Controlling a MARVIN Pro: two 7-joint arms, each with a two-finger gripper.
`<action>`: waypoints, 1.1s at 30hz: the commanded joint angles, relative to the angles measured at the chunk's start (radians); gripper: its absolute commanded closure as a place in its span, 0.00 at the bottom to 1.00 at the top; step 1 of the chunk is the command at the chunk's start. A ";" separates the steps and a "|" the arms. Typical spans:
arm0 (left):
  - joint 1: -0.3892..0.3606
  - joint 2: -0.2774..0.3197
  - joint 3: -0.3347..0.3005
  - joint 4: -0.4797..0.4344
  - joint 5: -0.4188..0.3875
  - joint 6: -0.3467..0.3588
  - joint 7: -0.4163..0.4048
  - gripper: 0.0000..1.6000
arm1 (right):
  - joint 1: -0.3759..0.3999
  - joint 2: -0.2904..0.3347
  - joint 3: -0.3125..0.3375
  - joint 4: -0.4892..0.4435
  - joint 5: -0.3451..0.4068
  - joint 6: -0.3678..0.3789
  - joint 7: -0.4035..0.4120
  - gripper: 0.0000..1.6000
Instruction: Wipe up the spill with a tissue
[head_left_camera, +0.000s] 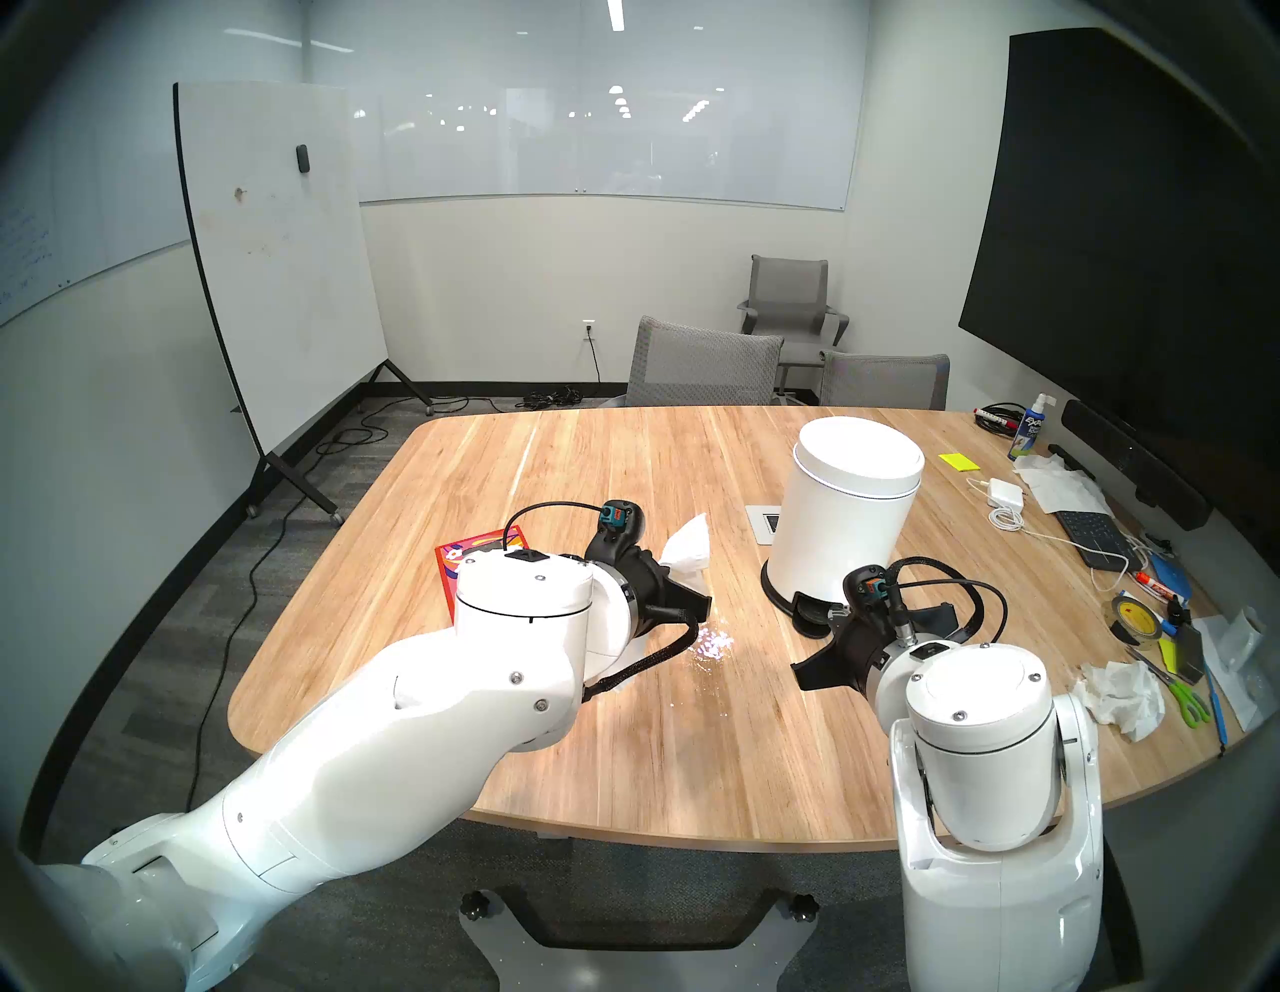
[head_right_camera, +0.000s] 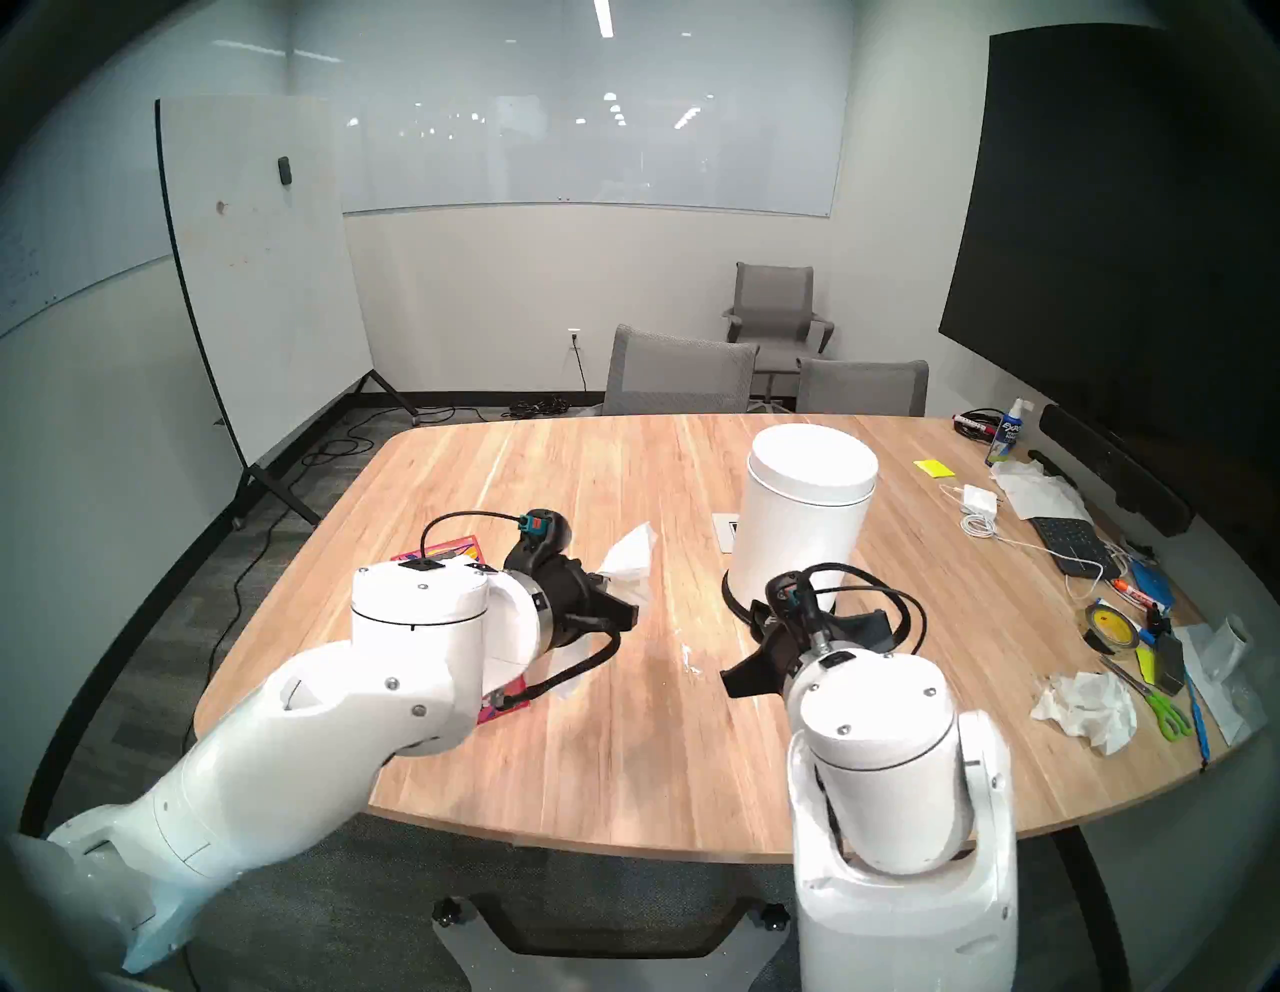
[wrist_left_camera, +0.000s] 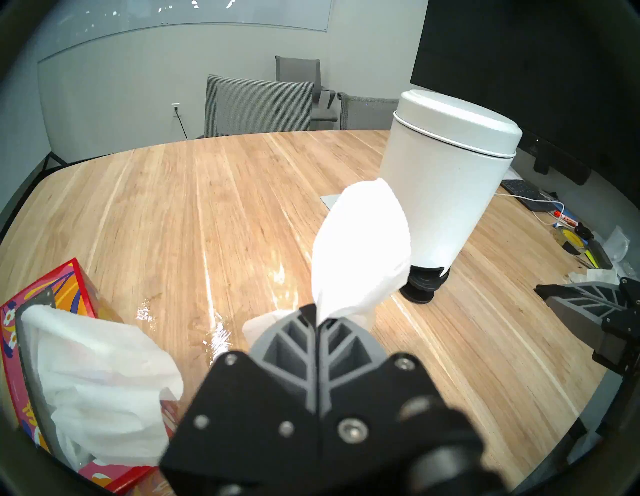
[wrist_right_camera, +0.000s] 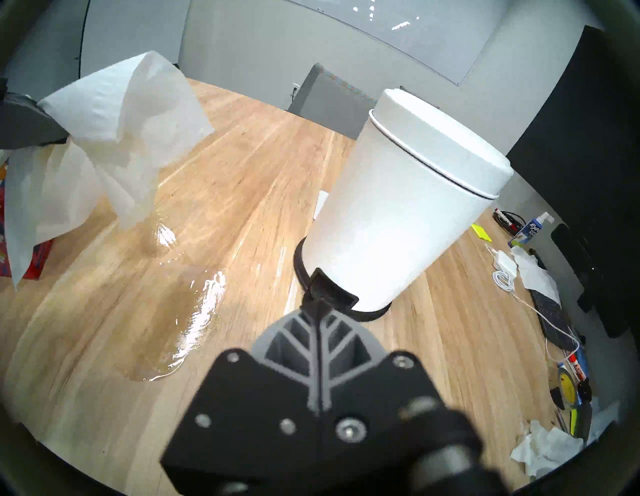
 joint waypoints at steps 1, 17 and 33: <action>-0.002 -0.004 -0.007 -0.022 -0.003 -0.002 0.005 1.00 | -0.040 0.001 0.001 -0.021 0.074 -0.002 -0.082 1.00; -0.001 -0.005 -0.007 -0.024 -0.007 -0.001 0.012 1.00 | 0.037 0.015 -0.041 0.076 0.262 -0.002 -0.295 1.00; -0.004 -0.003 -0.005 -0.024 -0.013 -0.002 0.017 1.00 | 0.020 0.020 0.016 0.089 0.319 -0.017 -0.346 1.00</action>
